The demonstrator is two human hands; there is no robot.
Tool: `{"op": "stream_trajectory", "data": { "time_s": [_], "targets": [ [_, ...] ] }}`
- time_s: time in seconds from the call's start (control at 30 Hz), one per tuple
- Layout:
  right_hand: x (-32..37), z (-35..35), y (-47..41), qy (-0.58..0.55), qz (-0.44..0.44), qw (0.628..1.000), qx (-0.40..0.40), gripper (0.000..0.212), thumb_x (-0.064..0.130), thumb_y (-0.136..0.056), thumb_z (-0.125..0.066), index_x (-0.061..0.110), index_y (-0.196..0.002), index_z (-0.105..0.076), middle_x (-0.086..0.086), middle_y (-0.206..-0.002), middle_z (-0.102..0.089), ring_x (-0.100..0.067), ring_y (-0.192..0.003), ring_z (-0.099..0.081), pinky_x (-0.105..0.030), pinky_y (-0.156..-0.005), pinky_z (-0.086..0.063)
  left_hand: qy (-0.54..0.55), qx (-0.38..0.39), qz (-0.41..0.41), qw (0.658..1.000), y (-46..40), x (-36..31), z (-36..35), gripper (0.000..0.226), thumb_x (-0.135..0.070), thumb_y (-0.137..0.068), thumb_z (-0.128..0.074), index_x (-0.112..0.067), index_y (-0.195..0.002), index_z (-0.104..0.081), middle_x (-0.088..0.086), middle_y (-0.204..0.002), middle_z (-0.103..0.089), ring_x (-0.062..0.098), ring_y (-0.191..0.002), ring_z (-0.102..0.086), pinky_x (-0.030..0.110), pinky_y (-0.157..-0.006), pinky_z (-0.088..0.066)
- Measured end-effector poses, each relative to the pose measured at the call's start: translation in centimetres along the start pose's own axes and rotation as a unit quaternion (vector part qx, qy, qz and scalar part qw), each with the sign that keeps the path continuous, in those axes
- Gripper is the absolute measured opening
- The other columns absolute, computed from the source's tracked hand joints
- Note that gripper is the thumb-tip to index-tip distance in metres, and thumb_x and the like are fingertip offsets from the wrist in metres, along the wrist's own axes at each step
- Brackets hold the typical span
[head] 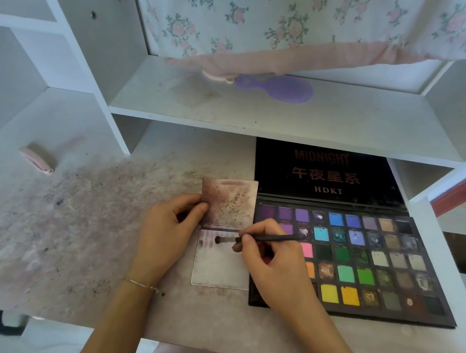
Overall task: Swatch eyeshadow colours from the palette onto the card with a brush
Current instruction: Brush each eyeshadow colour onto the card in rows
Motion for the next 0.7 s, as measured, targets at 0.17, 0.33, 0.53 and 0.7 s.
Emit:
{"op": "stream_trajectory", "data": {
  "time_s": [0.17, 0.33, 0.53, 0.7],
  "targets": [
    [-0.17, -0.23, 0.02, 0.006, -0.011, 1.0, 0.011, 0.011, 0.021, -0.087, -0.054, 0.029, -0.078, -0.054, 0.001, -0.073, -0.067, -0.01, -0.07, -0.062, -0.029, -0.062, -0.052, 0.004, -0.004, 0.001, 1.0, 0.01, -0.02, 0.05, 0.016, -0.012, -0.085, -0.06, -0.016, -0.096, -0.071, -0.011, -0.084, -0.068, 0.001, -0.081, -0.063, 0.027, -0.076, -0.053],
    [-0.33, -0.37, -0.13, 0.03, -0.016, 0.999, 0.018, 0.013, 0.023, -0.087, -0.054, 0.032, -0.078, -0.052, 0.003, -0.077, -0.067, -0.009, -0.076, -0.063, -0.029, -0.069, -0.053, 0.001, -0.007, -0.003, 1.0, 0.11, -0.01, 0.13, 0.016, -0.012, -0.085, -0.06, -0.017, -0.096, -0.071, -0.013, -0.084, -0.067, 0.0, -0.081, -0.063, 0.026, -0.076, -0.052],
    [-0.27, -0.45, -0.05, 0.036, -0.015, 0.999, 0.031, 0.012, 0.02, -0.086, -0.054, 0.029, -0.079, -0.053, 0.001, -0.075, -0.066, -0.014, -0.073, -0.063, -0.033, -0.067, -0.053, 0.001, -0.004, -0.005, 1.0, 0.08, -0.07, 0.06, 0.017, -0.013, -0.086, -0.059, -0.017, -0.098, -0.07, -0.011, -0.085, -0.067, 0.002, -0.082, -0.063, 0.026, -0.077, -0.052],
    [-0.18, -0.41, -0.08, 0.038, -0.01, 0.999, 0.025, 0.016, 0.019, -0.087, -0.053, 0.032, -0.078, -0.052, 0.002, -0.077, -0.066, -0.01, -0.075, -0.062, -0.027, -0.067, -0.052, 0.001, -0.007, -0.005, 1.0, 0.07, -0.04, 0.13, 0.015, -0.013, -0.085, -0.06, -0.018, -0.095, -0.07, -0.019, -0.081, -0.065, 0.001, -0.079, -0.063, 0.026, -0.075, -0.052]
  ]
}}
Point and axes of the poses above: each hand's wrist, its own y-axis away from the middle knuckle, its own z-axis out of the back of the hand, x = y × z, the point moved 5 cm from there along -y, towards the middle knuckle
